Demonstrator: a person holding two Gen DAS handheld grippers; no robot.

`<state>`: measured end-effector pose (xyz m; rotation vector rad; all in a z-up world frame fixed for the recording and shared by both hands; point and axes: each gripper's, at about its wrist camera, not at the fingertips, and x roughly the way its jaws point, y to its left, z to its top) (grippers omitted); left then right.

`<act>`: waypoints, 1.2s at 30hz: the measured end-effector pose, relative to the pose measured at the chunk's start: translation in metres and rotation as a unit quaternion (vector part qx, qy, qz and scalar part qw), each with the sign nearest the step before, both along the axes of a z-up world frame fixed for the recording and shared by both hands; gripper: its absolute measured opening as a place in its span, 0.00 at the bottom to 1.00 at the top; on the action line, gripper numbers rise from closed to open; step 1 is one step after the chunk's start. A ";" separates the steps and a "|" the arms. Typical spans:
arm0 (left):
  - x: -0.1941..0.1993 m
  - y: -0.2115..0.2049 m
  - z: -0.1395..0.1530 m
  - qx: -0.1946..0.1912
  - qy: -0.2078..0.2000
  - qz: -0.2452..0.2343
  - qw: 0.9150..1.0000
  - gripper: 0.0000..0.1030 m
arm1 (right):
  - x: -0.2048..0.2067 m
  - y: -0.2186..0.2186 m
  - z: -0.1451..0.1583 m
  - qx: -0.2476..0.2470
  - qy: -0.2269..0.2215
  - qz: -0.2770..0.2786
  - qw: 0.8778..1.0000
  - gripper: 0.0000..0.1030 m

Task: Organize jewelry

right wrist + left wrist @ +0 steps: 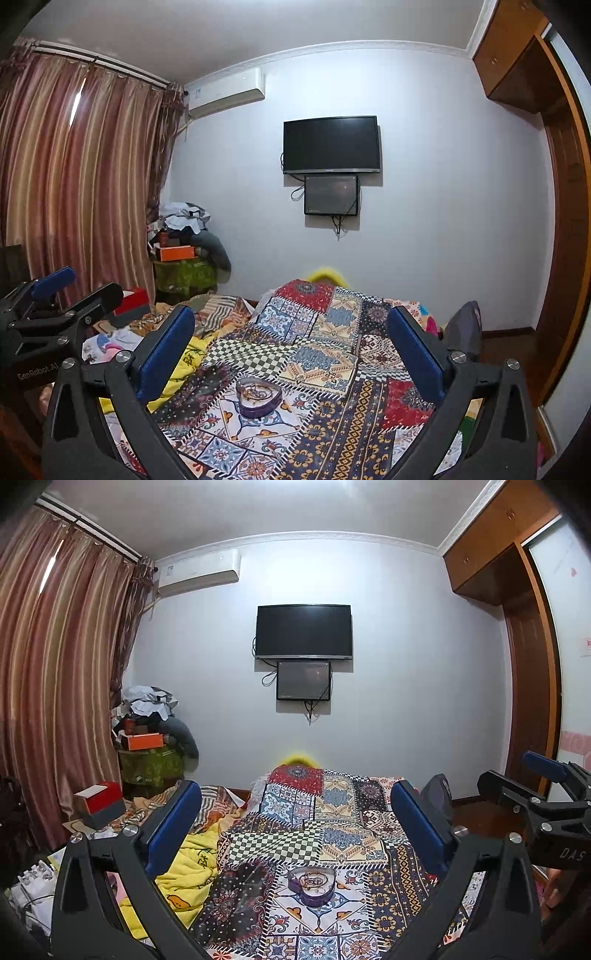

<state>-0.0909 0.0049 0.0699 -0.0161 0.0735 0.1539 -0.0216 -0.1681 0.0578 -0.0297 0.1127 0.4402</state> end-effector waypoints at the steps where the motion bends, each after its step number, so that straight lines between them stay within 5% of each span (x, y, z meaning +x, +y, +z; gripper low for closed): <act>1: 0.001 0.000 -0.001 0.000 0.001 0.000 1.000 0.99 | -0.001 -0.001 -0.001 0.000 0.001 0.001 1.000 1.00; 36: 0.022 0.001 -0.014 -0.003 0.029 0.009 1.000 1.00 | 0.006 -0.002 0.000 0.000 0.026 0.006 1.000 1.00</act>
